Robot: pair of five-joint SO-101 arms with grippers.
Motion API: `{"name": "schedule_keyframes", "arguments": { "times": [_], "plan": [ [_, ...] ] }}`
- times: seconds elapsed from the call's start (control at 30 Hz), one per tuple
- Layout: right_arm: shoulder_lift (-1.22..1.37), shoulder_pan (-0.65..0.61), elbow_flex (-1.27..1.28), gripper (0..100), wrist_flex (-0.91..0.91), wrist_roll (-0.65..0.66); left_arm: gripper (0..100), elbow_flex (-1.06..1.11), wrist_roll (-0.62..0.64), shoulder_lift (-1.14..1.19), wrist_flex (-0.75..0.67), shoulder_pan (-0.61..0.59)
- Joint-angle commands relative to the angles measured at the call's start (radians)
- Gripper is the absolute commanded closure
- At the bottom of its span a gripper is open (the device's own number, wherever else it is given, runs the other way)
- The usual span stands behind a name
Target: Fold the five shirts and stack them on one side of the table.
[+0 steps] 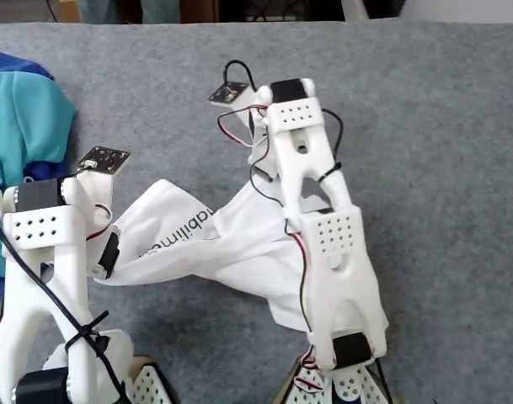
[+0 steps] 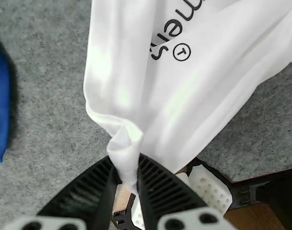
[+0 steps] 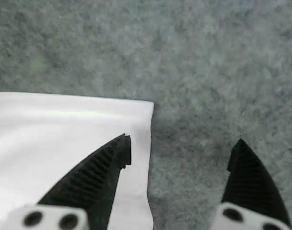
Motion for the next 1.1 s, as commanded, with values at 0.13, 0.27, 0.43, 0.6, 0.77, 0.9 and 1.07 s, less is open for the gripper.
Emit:
{"name": "schedule_keyframes", "arguments": {
  "times": [0.13,0.27,0.43,0.6,0.77,0.9,1.07],
  "plan": [
    [0.022,-0.066,-0.090,70.8,0.008,-0.002,97,-0.013,-0.009,-0.023,-0.020,-0.001],
    [0.024,-0.060,-0.087,70.8,0.006,-0.005,97,-0.015,-0.011,-0.015,-0.023,0.001],
    [0.024,-0.046,-0.085,70.8,0.008,-0.006,97,-0.019,-0.011,-0.015,-0.023,0.002],
    [0.024,-0.046,-0.008,70.9,0.008,-0.008,97,-0.012,-0.012,-0.015,-0.023,0.002],
    [0.024,-0.044,0.059,70.9,-0.028,-0.009,97,-0.012,-0.009,-0.015,-0.023,-0.002],
    [0.024,-0.048,0.067,71.0,-0.051,-0.009,97,-0.012,-0.009,-0.015,-0.023,-0.002],
    [0.024,-0.049,0.068,82.2,-0.049,-0.009,97,-0.012,-0.009,-0.015,-0.023,-0.004]
  ]
}}
